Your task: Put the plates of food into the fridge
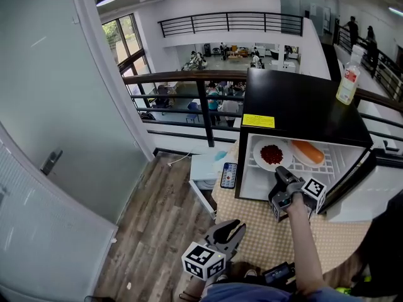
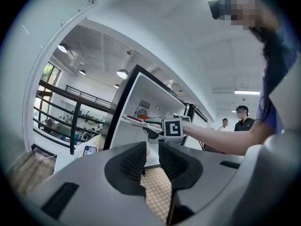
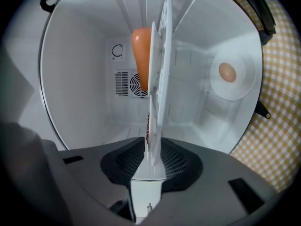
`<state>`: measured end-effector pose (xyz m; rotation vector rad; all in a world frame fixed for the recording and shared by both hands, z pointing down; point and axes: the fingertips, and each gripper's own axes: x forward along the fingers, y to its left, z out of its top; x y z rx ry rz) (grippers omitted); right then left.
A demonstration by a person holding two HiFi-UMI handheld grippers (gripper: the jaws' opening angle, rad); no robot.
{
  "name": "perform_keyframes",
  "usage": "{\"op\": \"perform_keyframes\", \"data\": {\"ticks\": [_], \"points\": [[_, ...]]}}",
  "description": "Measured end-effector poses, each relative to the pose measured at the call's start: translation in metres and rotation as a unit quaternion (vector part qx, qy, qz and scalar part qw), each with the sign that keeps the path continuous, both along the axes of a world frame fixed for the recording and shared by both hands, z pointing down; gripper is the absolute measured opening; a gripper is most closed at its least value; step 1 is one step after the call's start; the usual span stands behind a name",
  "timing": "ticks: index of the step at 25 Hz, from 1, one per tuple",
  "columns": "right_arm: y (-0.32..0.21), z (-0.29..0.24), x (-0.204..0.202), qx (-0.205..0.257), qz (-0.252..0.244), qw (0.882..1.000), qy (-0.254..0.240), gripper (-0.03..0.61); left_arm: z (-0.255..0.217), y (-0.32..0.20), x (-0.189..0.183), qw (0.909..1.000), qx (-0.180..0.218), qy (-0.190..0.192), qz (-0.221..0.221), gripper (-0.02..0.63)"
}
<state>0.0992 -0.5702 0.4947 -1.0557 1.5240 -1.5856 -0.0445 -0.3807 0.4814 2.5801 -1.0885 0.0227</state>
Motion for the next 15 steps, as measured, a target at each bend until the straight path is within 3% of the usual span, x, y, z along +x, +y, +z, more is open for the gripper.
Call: {"op": "perform_keyframes", "data": {"ticks": [4,7,15], "points": [[0.016,0.001,0.006,0.011,-0.008,1.0,0.023,0.097,-0.001,0.002,0.005,1.0,0.001,0.0,0.007,0.091],[0.035,0.004,0.008,0.019,-0.019,0.997,0.074,0.097,-0.002,0.004,0.009,0.9999,0.002,0.0,0.015,0.091],[0.107,0.008,-0.004,0.051,-0.068,0.968,0.235,0.097,0.0,0.01,0.014,0.9993,0.0,-0.001,0.037,0.091]]}}
